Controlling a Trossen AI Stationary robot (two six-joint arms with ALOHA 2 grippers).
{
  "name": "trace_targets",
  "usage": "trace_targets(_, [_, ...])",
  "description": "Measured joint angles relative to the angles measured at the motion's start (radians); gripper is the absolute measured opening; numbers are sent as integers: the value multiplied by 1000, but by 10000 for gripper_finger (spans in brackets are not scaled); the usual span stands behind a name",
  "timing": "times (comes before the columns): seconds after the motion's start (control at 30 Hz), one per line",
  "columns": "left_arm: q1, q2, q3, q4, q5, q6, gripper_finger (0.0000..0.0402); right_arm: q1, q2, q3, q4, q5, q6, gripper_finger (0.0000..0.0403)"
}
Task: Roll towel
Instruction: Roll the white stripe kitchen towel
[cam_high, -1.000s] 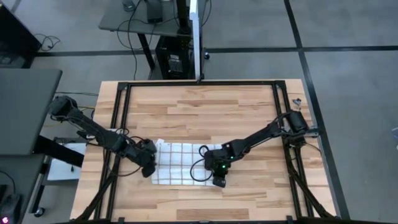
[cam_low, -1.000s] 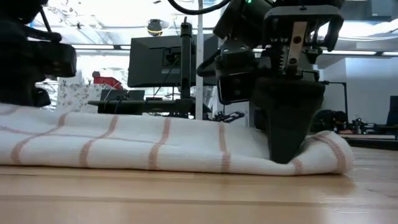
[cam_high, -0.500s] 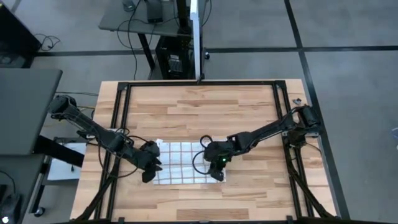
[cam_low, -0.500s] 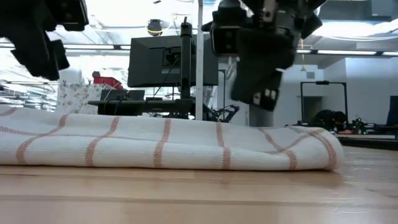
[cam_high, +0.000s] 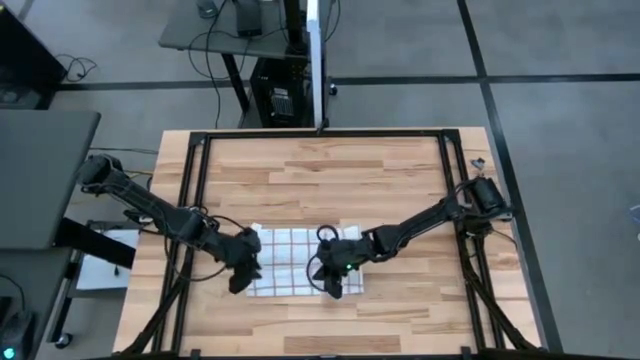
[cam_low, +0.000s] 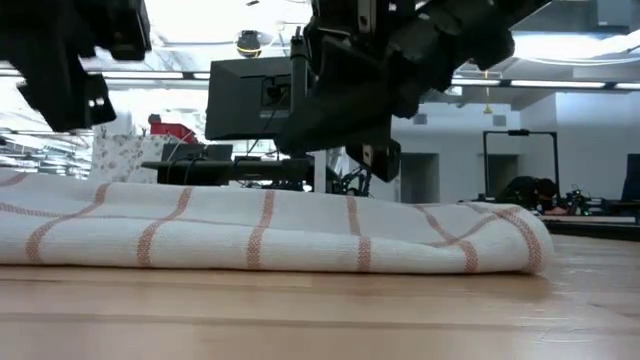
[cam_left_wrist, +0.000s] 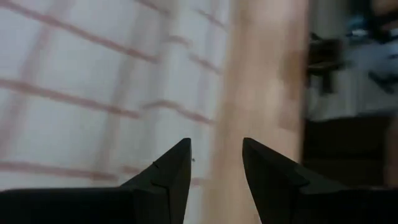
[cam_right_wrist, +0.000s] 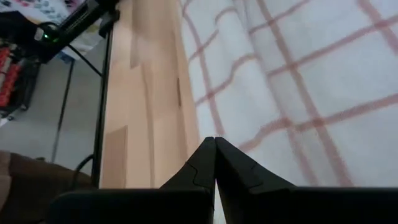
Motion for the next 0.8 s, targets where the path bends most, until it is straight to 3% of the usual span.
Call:
trace_targets(0.2, [-27, 0, 0, -105, -39, -32, 127, -51, -14, 9, -48, 165, 23, 0])
trace_targets(0.33, [-27, 3, 0, -96, -42, -28, 127, -121, 3, 32, -163, 164, 63, 0])
trace_targets(0.5, [-30, 65, 0, -5, -35, -9, 127, -173, 17, 50, -169, 134, 46, 0])
trace_targets(0.8, [-23, 199, -1, -10, -60, 18, 127, -176, 31, 49, -200, 125, 44, 0])
